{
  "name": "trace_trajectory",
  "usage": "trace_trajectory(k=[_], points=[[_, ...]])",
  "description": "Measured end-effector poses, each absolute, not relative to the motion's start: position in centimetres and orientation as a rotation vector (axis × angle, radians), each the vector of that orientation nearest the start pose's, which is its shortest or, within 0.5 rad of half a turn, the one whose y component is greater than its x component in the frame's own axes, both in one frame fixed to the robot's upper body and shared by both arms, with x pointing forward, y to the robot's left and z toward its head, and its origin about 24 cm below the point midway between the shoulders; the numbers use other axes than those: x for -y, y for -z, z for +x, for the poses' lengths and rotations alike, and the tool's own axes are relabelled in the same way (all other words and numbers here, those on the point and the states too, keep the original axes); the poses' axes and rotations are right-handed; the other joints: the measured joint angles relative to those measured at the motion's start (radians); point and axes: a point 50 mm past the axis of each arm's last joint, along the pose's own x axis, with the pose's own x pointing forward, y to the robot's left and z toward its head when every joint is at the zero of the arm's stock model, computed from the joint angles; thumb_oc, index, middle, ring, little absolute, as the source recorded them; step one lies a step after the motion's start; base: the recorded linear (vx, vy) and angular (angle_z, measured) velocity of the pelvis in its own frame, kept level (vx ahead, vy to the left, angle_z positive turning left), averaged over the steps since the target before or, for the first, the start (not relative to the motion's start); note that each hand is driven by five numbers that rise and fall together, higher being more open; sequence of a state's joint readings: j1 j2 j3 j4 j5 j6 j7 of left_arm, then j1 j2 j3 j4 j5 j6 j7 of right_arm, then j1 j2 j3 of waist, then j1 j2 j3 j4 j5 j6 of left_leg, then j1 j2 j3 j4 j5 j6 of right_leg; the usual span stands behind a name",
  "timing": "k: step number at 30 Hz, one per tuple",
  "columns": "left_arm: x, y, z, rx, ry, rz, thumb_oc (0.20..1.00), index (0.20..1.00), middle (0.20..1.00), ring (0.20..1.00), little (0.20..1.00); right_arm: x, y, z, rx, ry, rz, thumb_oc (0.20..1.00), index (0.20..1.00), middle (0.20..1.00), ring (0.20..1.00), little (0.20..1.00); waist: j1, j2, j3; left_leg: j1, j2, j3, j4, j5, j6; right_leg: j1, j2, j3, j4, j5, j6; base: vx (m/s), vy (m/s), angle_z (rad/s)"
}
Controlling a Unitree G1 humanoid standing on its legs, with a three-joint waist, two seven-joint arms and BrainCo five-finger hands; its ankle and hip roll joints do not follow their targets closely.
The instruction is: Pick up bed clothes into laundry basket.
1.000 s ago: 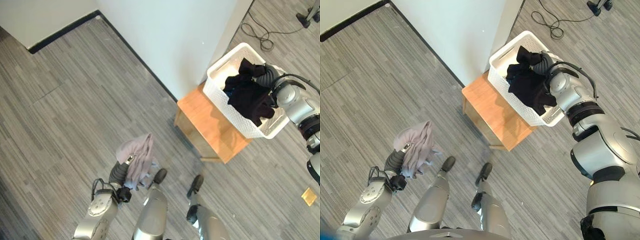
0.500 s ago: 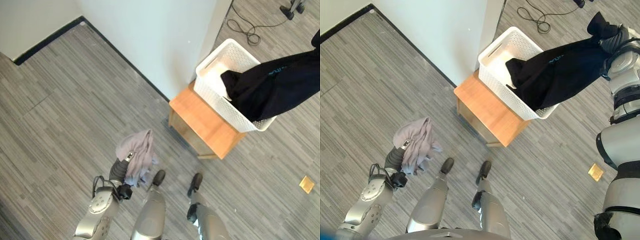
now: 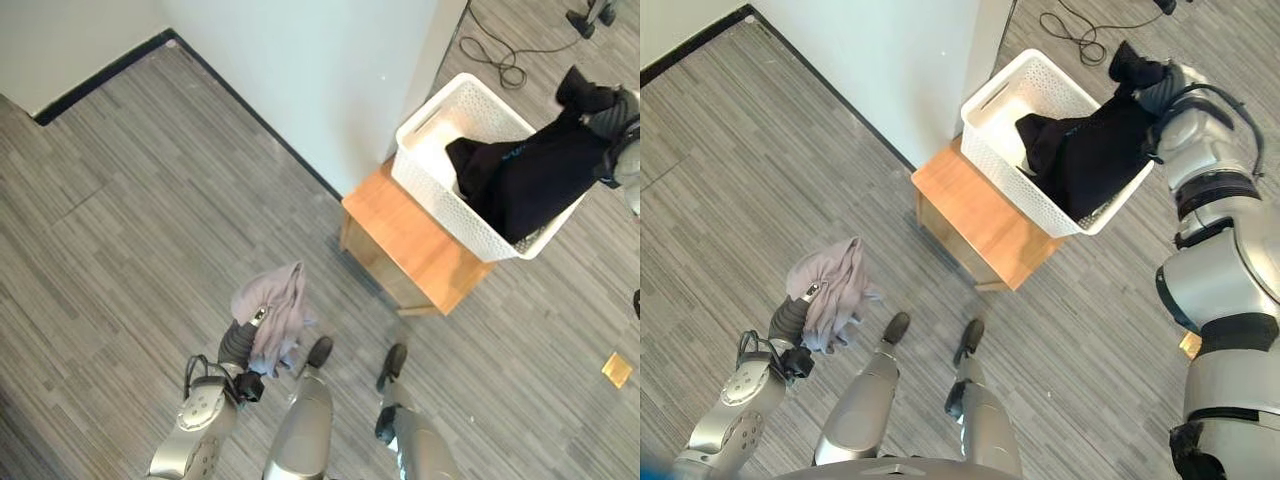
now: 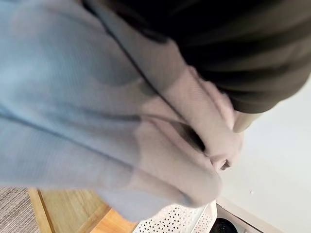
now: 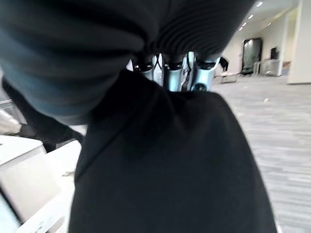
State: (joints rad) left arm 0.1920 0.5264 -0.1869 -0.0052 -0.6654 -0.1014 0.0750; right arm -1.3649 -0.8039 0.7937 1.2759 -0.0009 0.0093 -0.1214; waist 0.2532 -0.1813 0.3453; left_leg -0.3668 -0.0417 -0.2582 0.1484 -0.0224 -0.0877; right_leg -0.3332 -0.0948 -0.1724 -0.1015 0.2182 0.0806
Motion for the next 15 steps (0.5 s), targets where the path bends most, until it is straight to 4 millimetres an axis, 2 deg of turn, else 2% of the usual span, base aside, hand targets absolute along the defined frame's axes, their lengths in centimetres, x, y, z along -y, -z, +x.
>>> trace_trajectory(k=[4, 10, 15], points=[[-22.2, -1.7, 20.7, -0.186, 0.003, -0.153, 0.200, 0.200, 0.200, 0.200, 0.200, 31.6, -26.6, 39.4, -0.092, 0.437, -1.143, 1.000, 1.000, 1.000, 1.000, 1.000, 0.008, -0.001, -0.001, -0.002, -0.002, -0.001, 0.002, 0.000, 0.000, 0.000, -0.003, -0.001, 0.000, 0.000, 0.000, 0.00, 0.000, 0.00], [-23.1, -2.0, 20.8, -0.167, -0.031, -0.148, 0.200, 0.200, 0.200, 0.200, 0.200, 32.4, -26.1, 39.1, -0.148, 0.446, -1.138, 1.000, 1.000, 1.000, 1.000, 1.000, 0.005, -0.002, -0.002, -0.003, -0.004, 0.000, 0.015, -0.006, 0.000, 0.004, -0.002, 0.000, 0.000, 0.001, 0.001, 0.00, 0.000, 0.00], [-23.1, -2.2, 21.0, -0.160, -0.029, -0.147, 0.200, 0.200, 0.200, 0.200, 0.200, 33.0, -26.2, 38.8, -0.167, 0.470, -1.123, 1.000, 1.000, 1.000, 1.000, 1.000, -0.005, -0.005, -0.023, -0.003, -0.007, 0.007, 0.031, -0.012, 0.003, 0.007, -0.004, 0.008, 0.000, 0.005, 0.004, 0.00, 0.009, -0.03]])
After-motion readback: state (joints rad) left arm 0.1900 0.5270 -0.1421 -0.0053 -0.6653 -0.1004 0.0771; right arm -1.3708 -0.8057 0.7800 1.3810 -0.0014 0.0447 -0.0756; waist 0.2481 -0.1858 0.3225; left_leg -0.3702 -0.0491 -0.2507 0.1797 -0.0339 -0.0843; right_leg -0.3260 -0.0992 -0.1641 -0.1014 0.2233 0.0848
